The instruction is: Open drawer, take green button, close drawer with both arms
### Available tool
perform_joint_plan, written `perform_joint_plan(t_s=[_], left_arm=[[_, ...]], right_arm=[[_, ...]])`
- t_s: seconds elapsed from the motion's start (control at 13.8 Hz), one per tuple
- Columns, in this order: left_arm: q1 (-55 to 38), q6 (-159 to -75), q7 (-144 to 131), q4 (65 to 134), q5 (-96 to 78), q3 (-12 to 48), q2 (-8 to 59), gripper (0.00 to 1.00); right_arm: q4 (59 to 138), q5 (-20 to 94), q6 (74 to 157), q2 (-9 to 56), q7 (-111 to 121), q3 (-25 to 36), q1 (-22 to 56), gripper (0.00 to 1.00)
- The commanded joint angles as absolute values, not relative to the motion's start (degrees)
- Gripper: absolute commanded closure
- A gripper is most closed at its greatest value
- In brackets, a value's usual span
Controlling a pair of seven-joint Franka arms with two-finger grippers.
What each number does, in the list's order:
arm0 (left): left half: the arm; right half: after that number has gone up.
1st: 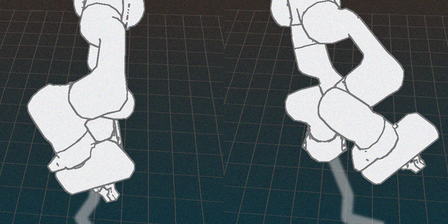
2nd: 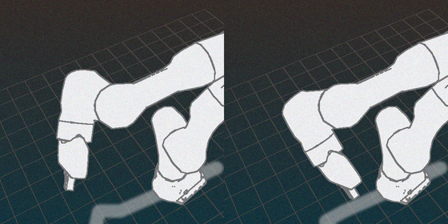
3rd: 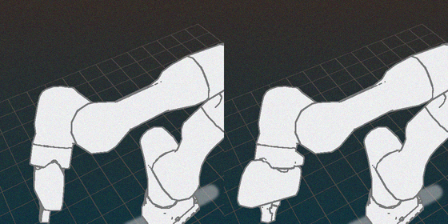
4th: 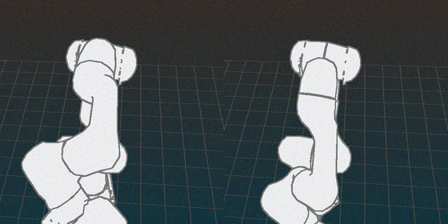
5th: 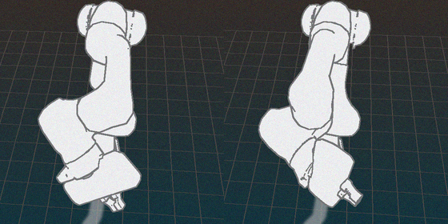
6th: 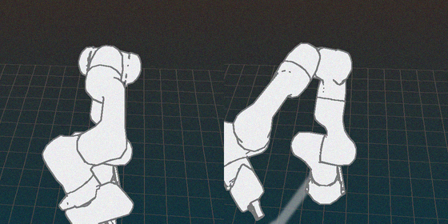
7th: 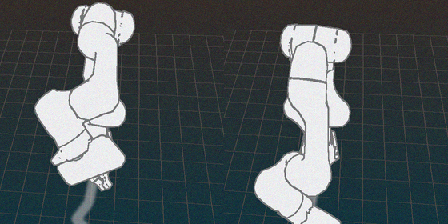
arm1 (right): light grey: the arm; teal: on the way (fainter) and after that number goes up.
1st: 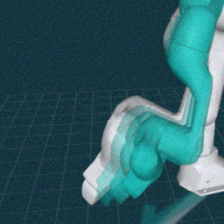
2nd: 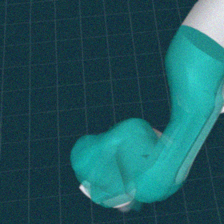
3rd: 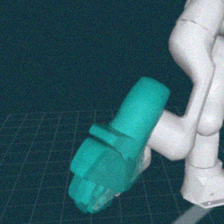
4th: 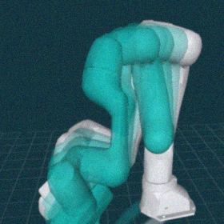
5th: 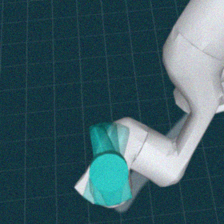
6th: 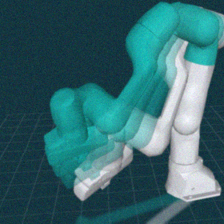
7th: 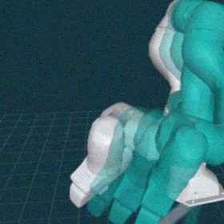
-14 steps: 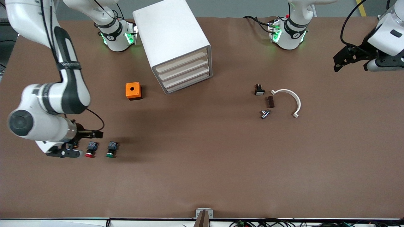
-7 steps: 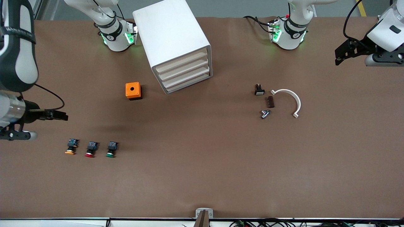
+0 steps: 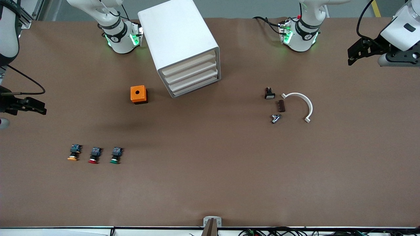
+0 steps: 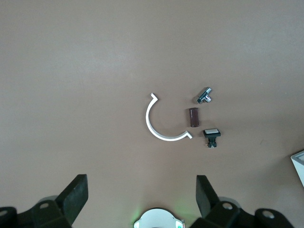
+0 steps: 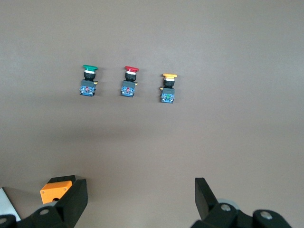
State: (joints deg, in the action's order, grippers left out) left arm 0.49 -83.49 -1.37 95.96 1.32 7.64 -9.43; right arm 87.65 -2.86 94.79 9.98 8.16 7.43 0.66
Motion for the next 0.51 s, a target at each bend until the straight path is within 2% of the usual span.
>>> perform_joint_plan(t_s=[0.0,0.44], left_arm=[[0.79,-82.88,-0.61,96.42,2.37,8.17,-10.72,0.0],[0.7,-83.41,-0.7,96.33,2.29,8.26,-10.46,0.0]], right_arm=[[87.19,-0.18,94.83,10.11,8.7,6.5,-0.62,0.0],[83.5,2.01,94.13,10.37,8.61,6.33,-0.61,0.0]])
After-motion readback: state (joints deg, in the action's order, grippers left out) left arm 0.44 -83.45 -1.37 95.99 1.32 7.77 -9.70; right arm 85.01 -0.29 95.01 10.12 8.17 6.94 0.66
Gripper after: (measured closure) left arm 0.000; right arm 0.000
